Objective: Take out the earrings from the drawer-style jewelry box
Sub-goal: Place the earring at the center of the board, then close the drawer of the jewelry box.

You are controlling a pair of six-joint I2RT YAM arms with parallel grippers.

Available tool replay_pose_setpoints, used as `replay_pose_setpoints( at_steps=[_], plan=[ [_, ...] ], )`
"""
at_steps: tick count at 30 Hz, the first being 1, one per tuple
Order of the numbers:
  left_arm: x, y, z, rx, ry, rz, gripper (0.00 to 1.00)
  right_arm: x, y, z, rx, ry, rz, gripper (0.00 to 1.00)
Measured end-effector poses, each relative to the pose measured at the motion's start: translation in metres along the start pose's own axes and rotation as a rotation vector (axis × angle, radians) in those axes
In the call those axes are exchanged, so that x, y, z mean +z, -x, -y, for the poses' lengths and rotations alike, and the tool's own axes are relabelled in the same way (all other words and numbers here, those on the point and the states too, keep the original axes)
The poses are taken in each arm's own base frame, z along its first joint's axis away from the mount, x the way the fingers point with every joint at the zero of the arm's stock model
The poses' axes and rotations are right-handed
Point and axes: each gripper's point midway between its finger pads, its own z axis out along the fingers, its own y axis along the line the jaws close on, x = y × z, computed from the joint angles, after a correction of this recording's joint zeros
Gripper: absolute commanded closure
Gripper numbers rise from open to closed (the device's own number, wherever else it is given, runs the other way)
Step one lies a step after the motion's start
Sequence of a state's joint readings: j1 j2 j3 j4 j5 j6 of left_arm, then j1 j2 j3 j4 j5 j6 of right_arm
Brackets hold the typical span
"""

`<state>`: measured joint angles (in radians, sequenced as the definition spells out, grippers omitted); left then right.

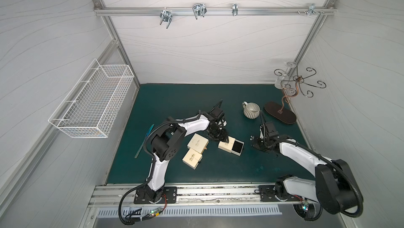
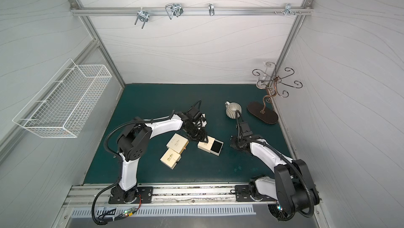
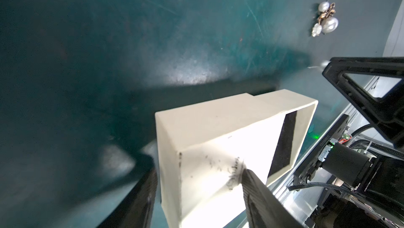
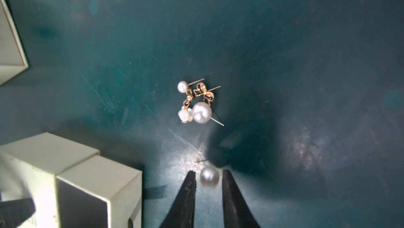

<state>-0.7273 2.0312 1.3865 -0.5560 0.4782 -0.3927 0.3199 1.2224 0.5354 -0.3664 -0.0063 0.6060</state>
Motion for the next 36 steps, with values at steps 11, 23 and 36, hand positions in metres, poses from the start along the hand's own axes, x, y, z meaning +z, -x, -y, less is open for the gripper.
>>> replay_pose_setpoints(
  at_steps=[11,23,36],
  plan=[
    [0.001,0.0,0.005,0.033,-0.018,0.012,0.36,-0.003,-0.016,-0.022,-0.107,0.057,-0.031,0.7],
    [0.002,0.0,0.007,0.051,-0.023,0.012,0.35,-0.002,-0.03,-0.039,-0.216,0.075,-0.074,0.69],
    [0.005,-0.005,0.013,0.086,-0.03,0.003,0.35,0.011,-0.043,-0.049,-0.276,0.08,-0.155,0.69]
  ],
)
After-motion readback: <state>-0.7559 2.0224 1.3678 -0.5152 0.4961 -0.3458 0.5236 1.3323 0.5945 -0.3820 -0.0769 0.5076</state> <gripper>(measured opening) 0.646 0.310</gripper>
